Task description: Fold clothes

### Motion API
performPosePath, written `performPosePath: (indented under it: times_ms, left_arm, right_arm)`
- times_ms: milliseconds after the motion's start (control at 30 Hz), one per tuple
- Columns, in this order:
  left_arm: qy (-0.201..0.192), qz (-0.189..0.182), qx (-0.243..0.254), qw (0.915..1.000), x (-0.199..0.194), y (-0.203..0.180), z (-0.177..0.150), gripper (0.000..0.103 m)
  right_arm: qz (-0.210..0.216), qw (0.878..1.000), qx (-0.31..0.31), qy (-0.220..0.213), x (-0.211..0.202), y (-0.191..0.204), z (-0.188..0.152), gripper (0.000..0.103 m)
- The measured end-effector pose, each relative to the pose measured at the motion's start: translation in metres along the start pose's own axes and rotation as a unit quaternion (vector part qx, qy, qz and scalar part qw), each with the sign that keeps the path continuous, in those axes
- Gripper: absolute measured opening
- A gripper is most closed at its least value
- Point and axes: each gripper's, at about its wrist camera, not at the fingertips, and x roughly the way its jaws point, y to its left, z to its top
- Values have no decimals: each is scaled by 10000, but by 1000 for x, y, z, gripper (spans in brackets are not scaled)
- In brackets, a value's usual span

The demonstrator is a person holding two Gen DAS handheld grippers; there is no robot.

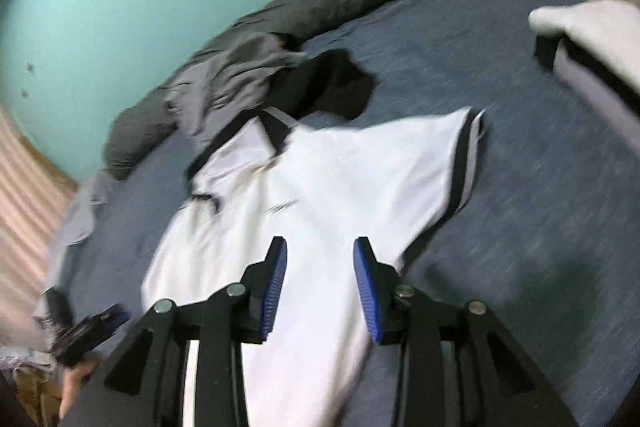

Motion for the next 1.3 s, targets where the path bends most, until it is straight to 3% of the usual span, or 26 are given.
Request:
performPosePath:
  times_ms: [133, 300, 433, 567, 933, 1233, 1300]
  left_arm:
    - [95, 141, 264, 9995, 11, -12, -1, 69]
    - [172, 496, 667, 9964, 24, -21, -3, 68]
    - [217, 537, 774, 9953, 33, -29, -3, 68]
    - [286, 574, 1011, 9928, 43, -45, -5, 68]
    - [273, 777, 1289, 9882, 56, -84, 4, 68]
    - [539, 835, 1507, 9836, 83, -108, 4, 68]
    - [564, 840, 1534, 9830, 86, -112, 4, 61]
  right_arm:
    - [265, 9996, -66, 117, 3, 15, -18, 42]
    - [389, 9992, -58, 41, 3, 14, -17, 42]
    - [402, 9989, -136, -178, 3, 9, -19, 44]
    - [523, 9986, 20, 21, 17, 2, -22, 44]
    - [747, 9970, 135, -138, 20, 0, -20, 44]
    - [866, 9952, 365, -263, 15, -8, -12, 44]
    - [896, 9948, 393, -278, 14, -8, -11, 44]
